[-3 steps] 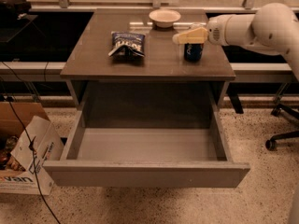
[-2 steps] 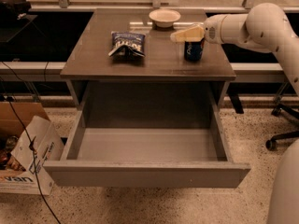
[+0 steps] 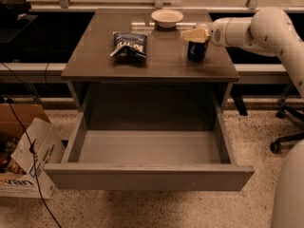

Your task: Place pepsi can into top drawer

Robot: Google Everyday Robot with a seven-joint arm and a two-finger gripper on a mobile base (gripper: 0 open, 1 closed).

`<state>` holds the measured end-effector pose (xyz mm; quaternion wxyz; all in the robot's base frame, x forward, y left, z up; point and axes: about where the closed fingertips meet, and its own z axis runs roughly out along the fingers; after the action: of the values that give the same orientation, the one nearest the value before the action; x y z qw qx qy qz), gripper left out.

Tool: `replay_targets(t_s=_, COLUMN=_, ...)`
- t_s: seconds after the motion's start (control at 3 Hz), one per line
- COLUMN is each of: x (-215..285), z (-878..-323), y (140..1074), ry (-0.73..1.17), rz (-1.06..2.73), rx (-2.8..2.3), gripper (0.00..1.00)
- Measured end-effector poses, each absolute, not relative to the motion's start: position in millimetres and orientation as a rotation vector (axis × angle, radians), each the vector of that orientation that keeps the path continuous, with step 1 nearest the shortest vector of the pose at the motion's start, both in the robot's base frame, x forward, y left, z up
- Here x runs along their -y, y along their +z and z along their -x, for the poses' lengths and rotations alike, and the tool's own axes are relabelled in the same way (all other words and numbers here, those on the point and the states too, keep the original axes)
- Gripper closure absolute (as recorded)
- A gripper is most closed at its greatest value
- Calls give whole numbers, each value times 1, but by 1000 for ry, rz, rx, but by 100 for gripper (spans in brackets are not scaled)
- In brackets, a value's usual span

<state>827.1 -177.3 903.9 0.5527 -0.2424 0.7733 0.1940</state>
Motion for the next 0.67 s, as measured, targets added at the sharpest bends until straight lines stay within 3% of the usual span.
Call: replay_targets(t_s=0.67, x=176, z=-779, y=932, ry=477, rz=617, rx=-1774, gripper=89)
